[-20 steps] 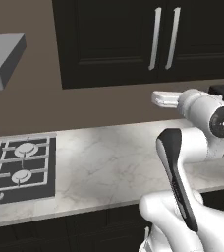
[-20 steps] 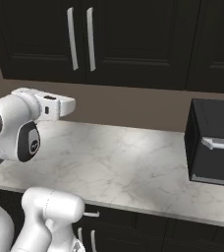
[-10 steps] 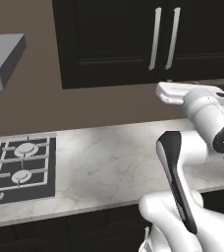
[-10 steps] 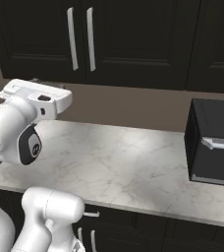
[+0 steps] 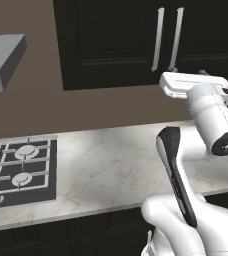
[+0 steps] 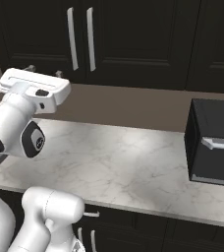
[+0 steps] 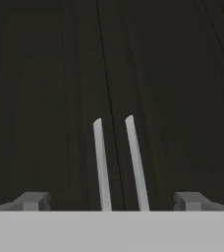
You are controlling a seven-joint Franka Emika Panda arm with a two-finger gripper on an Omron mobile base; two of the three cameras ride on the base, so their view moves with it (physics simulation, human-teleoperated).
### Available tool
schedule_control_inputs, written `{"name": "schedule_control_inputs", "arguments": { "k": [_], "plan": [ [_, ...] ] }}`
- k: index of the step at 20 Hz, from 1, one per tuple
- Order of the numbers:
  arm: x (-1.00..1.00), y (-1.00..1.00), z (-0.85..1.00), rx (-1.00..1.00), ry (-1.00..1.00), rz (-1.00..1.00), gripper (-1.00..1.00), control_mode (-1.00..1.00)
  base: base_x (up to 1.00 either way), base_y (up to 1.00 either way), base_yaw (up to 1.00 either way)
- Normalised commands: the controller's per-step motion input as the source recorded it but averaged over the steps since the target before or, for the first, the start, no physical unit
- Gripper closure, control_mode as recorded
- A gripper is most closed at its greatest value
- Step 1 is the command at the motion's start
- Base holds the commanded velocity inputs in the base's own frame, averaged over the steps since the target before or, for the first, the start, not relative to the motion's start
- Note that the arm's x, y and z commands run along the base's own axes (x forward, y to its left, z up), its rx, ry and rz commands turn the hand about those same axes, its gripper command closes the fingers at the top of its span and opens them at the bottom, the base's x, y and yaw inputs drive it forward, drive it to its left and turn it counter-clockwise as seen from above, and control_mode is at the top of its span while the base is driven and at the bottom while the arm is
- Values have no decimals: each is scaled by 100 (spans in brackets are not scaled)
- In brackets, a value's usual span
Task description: Get the candle and the beer from the cabinet and move them to the dining counter.
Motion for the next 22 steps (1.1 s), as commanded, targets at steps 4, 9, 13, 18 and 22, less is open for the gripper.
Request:
{"name": "schedule_control_inputs", "arguments": {
  "k": [4,9,13,18,22],
  "plan": [
    [4,16,24,-1,0,1,-100,-100,0,0,0],
    [19,23,13,-6,1,0,-100,-100,0,0,0],
    [23,8,6,-7,1,0,-100,-100,0,0,0],
    [20,0,0,-9,0,1,-100,-100,0,0,0],
    [25,-2,0,-5,0,0,-100,-100,0,0,0]
  ]
}}
